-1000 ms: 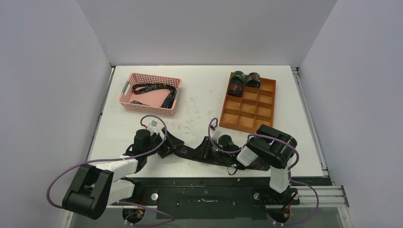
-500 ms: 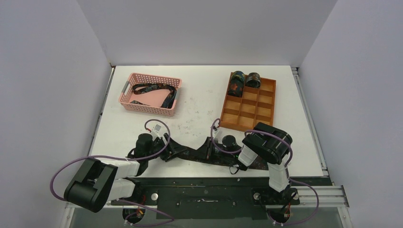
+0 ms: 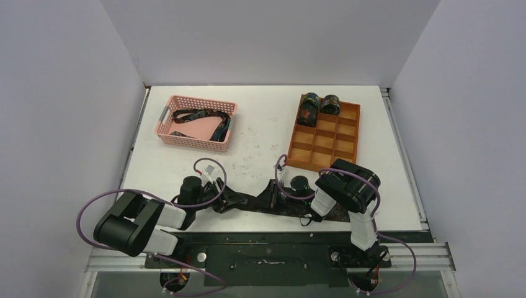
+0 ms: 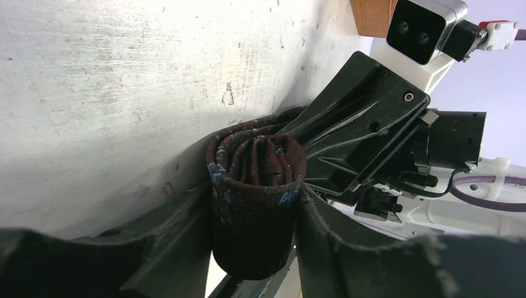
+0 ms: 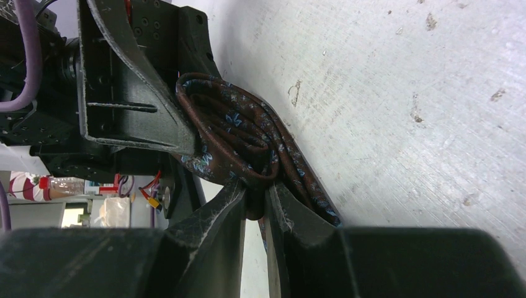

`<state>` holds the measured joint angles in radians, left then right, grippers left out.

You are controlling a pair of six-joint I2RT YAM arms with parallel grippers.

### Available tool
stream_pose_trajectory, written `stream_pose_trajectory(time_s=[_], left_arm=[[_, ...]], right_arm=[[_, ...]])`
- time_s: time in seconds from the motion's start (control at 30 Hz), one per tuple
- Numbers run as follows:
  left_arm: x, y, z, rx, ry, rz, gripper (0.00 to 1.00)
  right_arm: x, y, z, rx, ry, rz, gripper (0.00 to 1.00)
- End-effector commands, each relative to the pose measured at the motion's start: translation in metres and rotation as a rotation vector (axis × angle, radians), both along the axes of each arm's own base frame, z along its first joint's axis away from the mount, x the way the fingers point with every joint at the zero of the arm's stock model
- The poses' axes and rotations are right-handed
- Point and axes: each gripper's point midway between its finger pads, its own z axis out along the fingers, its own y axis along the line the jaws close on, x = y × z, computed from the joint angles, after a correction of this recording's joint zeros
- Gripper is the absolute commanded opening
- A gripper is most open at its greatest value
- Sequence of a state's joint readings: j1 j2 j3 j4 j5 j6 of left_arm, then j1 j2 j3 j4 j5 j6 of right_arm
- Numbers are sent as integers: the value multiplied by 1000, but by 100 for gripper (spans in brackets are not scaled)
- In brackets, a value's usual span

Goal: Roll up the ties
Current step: Roll the tie at the center of the board.

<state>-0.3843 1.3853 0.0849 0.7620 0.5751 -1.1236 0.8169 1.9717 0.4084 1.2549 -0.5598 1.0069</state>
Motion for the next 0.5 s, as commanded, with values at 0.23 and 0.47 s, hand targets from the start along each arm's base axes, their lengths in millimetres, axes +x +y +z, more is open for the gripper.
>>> stream_pose_trajectory(time_s=[0.23, 0.47], left_arm=[[0, -10, 17, -80, -66, -37, 11], [0, -2, 10, 19, -60, -15, 0]], right_arm=[[-11, -9, -19, -100, 17, 37, 23], [6, -16, 1, -191, -34, -15, 70]])
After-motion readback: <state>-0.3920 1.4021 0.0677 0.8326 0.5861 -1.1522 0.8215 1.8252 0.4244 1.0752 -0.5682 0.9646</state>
